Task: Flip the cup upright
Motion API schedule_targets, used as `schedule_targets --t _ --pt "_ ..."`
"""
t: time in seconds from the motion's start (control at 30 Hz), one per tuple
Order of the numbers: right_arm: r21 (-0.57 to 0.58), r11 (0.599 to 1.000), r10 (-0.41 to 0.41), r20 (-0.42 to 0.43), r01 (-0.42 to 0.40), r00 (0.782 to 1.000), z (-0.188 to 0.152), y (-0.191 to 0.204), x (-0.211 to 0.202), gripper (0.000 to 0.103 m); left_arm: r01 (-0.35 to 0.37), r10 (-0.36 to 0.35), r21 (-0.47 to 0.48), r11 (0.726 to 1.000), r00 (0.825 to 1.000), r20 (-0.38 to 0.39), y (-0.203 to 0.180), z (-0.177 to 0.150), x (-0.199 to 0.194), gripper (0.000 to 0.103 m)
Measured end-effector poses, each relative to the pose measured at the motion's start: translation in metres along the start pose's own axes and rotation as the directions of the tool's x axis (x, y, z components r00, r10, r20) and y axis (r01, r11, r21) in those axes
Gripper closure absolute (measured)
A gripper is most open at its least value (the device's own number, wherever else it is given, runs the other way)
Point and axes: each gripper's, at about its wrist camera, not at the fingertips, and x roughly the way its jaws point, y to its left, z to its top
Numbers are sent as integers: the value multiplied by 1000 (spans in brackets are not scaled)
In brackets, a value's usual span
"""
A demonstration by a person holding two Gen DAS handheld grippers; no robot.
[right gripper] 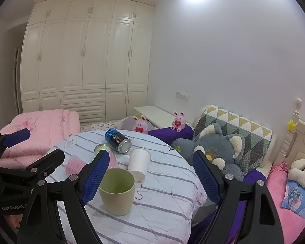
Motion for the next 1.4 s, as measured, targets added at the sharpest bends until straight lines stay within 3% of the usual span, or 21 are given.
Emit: schedule_targets --t 0.83,1.4 --pt "-1 1000 3 -25 -3 1000 -3 1 5 18 -49 49 18 999 999 23 -2 -4 2 0" --pt "0 1000 9 -69 -9 998 -6 3 19 18 -60 61 24 998 998 -11 0 -6 11 0"
